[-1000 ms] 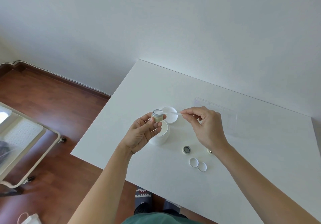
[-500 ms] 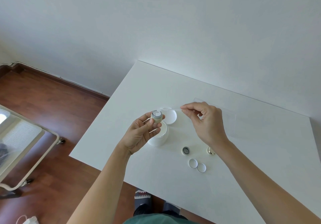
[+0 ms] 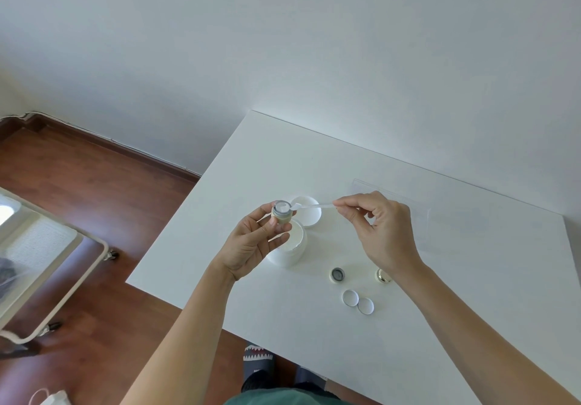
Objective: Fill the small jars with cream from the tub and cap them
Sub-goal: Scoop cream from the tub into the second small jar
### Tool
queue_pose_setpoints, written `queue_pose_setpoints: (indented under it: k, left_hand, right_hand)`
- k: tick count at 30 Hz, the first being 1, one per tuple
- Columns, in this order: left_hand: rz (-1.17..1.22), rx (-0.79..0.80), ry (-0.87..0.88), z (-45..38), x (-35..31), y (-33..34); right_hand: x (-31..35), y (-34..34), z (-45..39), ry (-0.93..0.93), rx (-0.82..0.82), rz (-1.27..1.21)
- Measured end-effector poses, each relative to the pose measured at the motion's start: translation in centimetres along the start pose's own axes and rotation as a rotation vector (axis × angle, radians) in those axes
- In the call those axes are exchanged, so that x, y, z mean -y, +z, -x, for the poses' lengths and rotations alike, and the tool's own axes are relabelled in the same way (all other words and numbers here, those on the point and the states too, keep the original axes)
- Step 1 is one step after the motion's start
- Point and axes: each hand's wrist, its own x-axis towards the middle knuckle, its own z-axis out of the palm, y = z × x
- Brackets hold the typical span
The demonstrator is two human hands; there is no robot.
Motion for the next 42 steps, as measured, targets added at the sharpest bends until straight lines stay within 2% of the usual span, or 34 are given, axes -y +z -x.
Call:
queue_pose_setpoints:
  k: [5, 13, 22, 29, 31, 34, 40, 42]
  left_hand:
    - [-0.03, -0.008, -0.01, -0.3, 0.3, 0.3]
    - [-0.077, -0.03, -0.004, -0.2, 0.1, 0.3]
    - [-0.07, -0.033, -0.008, -0.2, 0.2, -0.1]
    - [-0.071, -0.042, -0.008, 0.1, -0.1, -0.1]
    - [-0.063, -0.053, 0.0, 0.4, -0.2, -0.6]
    - [-0.039, -0.071, 0.019, 1.0, -0.3, -1.3]
    - [-0.048, -0.11, 0.064, 2.0, -0.2, -1.6]
    - [-0.065, -0.129, 0.075, 2.2, -0.2, -1.5]
  right_hand:
    - [0.9, 0.8, -0.3, -0.043, -0.03, 0.002]
    - [1.2, 1.6, -0.3, -0.173, 0.043, 0.113]
    - [1.1, 0.7, -0.6, -0.148, -0.003, 0.093]
    - [1.0, 1.5, -0.6, -0.135, 0.058, 0.105]
    - [0.5, 1.2, -0.5, -0.072, 0.037, 0.047]
    - [-0.9, 0.9, -0.4, 0.12, -0.017, -0.071]
    - [-5.5, 3.3, -1.1, 0.714, -0.036, -0.471]
    - [-7.1, 4.9, -1.3, 0.877, -0.037, -0.526]
